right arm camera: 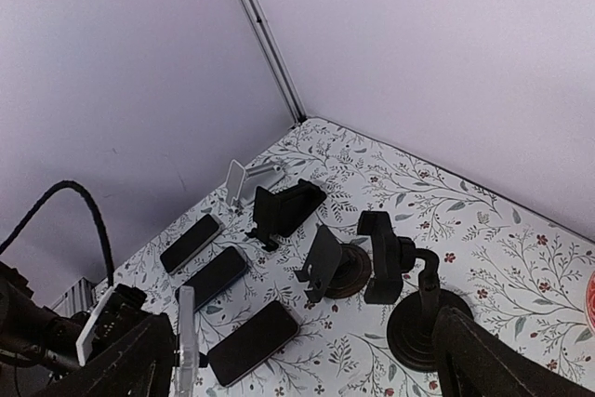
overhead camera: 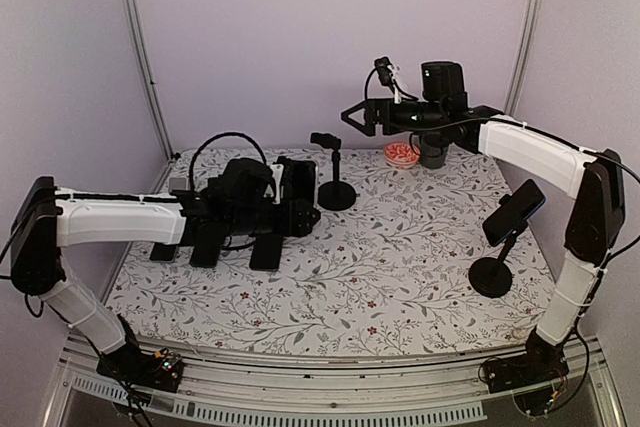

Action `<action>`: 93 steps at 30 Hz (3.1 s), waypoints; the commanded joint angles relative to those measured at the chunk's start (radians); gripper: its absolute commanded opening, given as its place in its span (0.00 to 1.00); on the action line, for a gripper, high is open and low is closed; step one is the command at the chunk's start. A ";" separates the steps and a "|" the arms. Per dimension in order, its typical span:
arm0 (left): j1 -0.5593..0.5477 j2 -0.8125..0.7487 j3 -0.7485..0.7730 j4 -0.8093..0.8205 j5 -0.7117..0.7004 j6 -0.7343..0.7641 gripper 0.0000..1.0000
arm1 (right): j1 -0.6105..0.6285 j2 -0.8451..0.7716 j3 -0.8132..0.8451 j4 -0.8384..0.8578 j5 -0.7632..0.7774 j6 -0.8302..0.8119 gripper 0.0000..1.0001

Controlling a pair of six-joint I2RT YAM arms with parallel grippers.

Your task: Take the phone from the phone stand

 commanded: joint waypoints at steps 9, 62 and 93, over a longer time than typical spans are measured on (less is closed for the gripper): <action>-0.057 0.269 0.300 -0.279 0.019 -0.140 0.31 | -0.023 -0.310 -0.315 0.051 0.059 -0.027 0.99; -0.129 0.711 0.770 -0.724 -0.115 -0.395 0.58 | -0.071 -0.595 -0.664 0.086 0.025 -0.028 0.99; -0.134 0.760 0.817 -0.780 -0.138 -0.400 0.94 | -0.074 -0.588 -0.659 0.087 0.025 -0.025 0.99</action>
